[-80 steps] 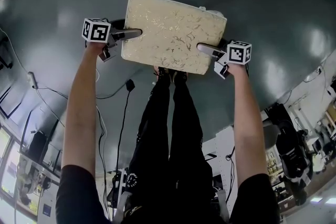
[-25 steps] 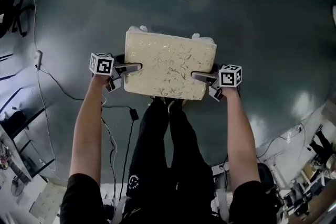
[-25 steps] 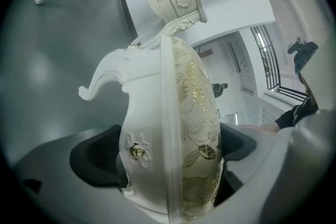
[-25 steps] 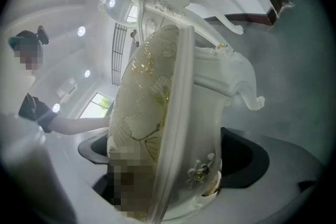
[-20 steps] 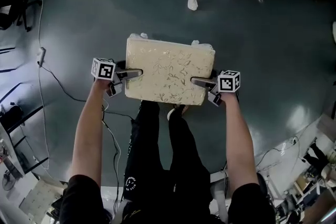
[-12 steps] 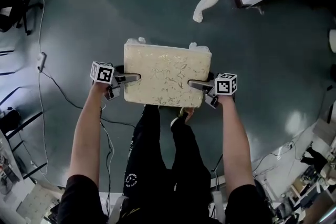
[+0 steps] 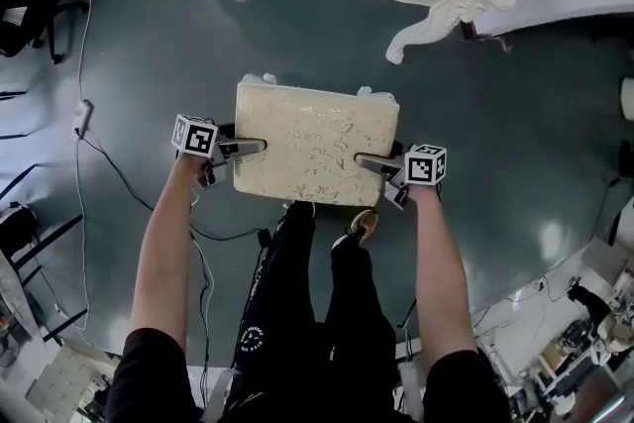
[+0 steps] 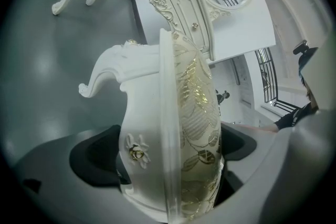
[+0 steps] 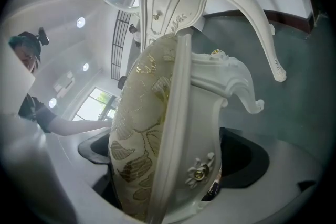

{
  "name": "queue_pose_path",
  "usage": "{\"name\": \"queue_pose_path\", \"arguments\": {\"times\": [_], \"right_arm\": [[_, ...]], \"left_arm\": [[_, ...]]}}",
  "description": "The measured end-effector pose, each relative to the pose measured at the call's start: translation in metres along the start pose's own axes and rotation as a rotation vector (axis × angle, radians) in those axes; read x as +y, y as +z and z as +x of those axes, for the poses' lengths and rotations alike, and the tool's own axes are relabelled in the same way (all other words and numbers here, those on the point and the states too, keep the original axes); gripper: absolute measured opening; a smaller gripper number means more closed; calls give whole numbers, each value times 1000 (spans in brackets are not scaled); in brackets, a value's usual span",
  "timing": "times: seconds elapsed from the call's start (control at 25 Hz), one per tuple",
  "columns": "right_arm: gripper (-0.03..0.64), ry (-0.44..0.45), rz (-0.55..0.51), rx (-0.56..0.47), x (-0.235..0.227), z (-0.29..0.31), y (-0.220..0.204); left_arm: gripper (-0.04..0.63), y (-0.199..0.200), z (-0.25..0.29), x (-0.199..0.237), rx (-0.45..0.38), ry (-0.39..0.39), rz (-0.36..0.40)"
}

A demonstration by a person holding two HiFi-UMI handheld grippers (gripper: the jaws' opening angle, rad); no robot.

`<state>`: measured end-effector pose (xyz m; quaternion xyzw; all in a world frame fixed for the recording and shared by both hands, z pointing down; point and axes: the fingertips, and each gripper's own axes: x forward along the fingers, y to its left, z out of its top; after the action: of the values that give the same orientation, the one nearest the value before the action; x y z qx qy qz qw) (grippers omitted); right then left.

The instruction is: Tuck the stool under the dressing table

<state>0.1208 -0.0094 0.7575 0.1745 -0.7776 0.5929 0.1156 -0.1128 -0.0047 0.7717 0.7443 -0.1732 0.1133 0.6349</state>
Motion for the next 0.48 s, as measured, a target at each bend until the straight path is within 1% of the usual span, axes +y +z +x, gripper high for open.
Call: {"name": "queue_pose_path", "arguments": {"times": [0.08,0.2,0.32,0.4,0.48], "right_arm": [[603,-2,4,-12,1,-11,-17],[603,-5,0,-25,5,-8,-15],[603,-3,-8,-25,2,3,3],[603,1,-8,-26,-5,14,22],[603,6,-5,-32,-9,19,32]], "left_arm": [[554,-15,6,-6,8,4,9],[554,-11,1,-7,8,-4,12],[554,6,-3,-1,9,-5,15],[554,26,-5,4,10,-8,5],[554,35,-5,5,12,-11,-7]]}}
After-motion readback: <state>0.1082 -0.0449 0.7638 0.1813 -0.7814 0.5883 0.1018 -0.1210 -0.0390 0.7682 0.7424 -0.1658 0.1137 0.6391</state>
